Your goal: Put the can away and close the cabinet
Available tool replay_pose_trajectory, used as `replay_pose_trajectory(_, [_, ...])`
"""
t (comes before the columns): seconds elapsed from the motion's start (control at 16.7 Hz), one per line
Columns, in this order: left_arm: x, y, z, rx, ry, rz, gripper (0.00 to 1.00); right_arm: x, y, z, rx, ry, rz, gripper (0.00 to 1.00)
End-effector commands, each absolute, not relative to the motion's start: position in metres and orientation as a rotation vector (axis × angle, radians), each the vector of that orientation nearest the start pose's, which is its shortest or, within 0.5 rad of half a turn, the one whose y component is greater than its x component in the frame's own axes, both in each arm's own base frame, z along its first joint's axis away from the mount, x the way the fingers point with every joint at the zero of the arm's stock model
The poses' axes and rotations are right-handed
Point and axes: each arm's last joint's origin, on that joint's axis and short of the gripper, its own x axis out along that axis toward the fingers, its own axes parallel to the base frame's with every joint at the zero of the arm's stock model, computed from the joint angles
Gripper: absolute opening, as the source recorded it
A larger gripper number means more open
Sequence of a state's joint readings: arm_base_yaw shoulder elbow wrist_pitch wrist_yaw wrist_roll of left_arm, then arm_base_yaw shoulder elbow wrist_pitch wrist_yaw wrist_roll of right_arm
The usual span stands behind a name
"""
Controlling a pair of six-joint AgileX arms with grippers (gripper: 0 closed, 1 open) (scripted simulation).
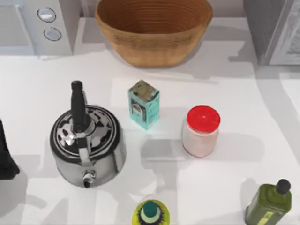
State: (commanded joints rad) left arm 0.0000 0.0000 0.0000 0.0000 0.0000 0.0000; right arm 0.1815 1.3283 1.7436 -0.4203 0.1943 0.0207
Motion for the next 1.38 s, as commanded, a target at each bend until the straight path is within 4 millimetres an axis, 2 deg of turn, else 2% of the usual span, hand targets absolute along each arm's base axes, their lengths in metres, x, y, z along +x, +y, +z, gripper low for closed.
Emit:
replay_pose_trajectory(0.24, [0.106, -0.001, 0.16, 0.0, 0.0, 0.0, 1.0, 0.276, 0.049, 0.518, 0.004, 0.012, 0.004, 0.0])
replay_pose_trajectory(0.48, [0.106, -0.001, 0.16, 0.0, 0.0, 0.0, 1.0, 0.321, 0.053, 0.533, 0.005, 0.014, 0.006, 0.0])
replay_pose_trajectory(0.66, [0.106, -0.001, 0.16, 0.0, 0.0, 0.0, 1.0, 0.346, 0.052, 0.55, 0.011, -0.032, 0.01, 0.0])
replay_pose_trajectory(0.78, [0.106, -0.001, 0.16, 0.0, 0.0, 0.0, 1.0, 0.365, 0.051, 0.55, 0.011, -0.039, 0.011, 0.0])
replay_pose_trajectory(1.02, [0.106, -0.001, 0.16, 0.0, 0.0, 0.0, 1.0, 0.398, 0.047, 0.535, 0.006, -0.01, 0.003, 0.0])
replay_pose_trajectory(1.14, [0.106, -0.001, 0.16, 0.0, 0.0, 0.0, 1.0, 0.406, 0.045, 0.53, 0.005, 0.001, -0.001, 0.0])
replay_pose_trajectory(1.38, [0.106, -0.001, 0.16, 0.0, 0.0, 0.0, 1.0, 0.406, 0.045, 0.53, 0.005, 0.002, -0.001, 0.0])
